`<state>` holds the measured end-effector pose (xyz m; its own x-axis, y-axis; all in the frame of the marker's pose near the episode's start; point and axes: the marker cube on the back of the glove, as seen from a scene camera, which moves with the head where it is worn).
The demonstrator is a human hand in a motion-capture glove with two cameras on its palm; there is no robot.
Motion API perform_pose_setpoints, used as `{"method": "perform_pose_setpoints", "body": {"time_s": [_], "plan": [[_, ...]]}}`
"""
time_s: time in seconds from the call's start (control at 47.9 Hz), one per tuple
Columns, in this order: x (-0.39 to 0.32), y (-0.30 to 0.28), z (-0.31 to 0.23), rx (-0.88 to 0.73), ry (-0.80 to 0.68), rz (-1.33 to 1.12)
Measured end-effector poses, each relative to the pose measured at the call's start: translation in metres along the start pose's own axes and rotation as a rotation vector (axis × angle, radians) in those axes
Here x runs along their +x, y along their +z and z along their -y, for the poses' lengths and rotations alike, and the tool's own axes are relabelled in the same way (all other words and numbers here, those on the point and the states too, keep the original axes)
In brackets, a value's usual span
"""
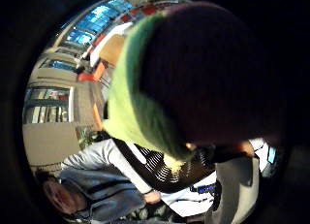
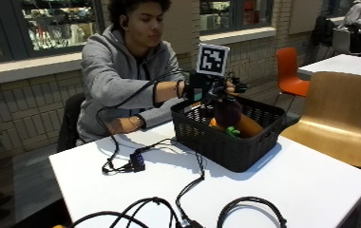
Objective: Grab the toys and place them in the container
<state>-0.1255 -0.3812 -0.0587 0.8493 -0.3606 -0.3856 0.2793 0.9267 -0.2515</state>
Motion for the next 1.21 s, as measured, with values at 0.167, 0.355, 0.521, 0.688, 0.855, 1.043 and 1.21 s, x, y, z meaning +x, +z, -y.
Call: {"method": "perform_pose_setpoints", "body": {"time_s": [0.167, 0.355, 0.521, 0.688, 0.855, 1.043, 1.21], "plan": [[0.011, 0.008, -0.003, -0.008, -0.017, -0.01], [0.02, 0.009, -0.037, -0.018, -0.087, 0.082], [0.046, 0.029, -0.102, -0.051, -0.063, -0.038], [0.042, 0.075, -0.195, -0.053, 0.009, 0.021], [0.042, 0.117, -0.267, -0.07, 0.157, 0.167], [0.036, 0.147, -0.348, -0.058, 0.295, 0.24], [0.023, 0.154, -0.412, 0.048, 0.365, 0.262]]}}
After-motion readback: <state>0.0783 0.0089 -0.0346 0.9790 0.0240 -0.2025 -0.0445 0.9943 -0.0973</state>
